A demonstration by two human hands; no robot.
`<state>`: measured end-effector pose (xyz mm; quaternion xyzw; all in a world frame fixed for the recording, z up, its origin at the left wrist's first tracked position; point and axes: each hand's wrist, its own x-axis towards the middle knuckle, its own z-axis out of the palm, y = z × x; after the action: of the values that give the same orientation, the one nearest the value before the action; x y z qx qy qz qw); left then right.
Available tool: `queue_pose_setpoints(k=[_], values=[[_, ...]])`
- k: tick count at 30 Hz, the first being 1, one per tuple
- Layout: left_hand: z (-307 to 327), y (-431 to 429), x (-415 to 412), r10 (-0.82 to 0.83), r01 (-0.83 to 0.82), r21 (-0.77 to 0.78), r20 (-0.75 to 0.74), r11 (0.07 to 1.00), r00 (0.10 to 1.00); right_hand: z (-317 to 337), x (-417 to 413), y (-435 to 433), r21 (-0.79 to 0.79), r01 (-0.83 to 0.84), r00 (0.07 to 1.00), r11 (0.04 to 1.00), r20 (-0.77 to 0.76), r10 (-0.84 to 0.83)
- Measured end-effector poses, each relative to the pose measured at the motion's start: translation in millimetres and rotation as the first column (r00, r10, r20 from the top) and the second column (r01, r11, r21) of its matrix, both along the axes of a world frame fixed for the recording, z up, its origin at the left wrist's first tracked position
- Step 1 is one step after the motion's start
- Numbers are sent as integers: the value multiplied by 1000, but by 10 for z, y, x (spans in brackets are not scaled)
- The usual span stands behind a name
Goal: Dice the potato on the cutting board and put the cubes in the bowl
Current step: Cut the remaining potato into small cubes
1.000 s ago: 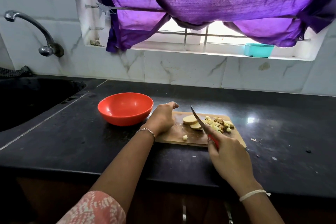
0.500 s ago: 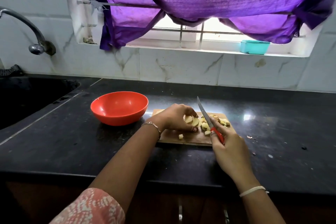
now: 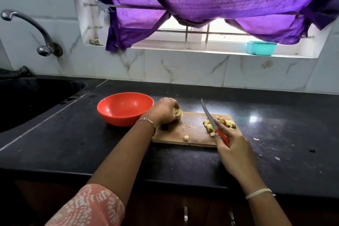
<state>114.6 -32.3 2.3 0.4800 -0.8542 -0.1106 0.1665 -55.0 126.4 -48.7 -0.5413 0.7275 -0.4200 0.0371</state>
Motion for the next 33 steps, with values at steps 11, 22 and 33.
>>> queue_pose_setpoints(k=[11,22,33], values=[[-17,-35,-25,4,-2,29,-54,1000,999,-14,23,-28,3,29,999,1000,-44,-29],[72,-74,-54,-31,4,124,213,992,977,-34,16,-10,-6,15,999,1000,-52,-15],[228,-69,-195,-120,82,106,439,991,890,-63,0,-30,-25,8,999,1000,-42,-9]])
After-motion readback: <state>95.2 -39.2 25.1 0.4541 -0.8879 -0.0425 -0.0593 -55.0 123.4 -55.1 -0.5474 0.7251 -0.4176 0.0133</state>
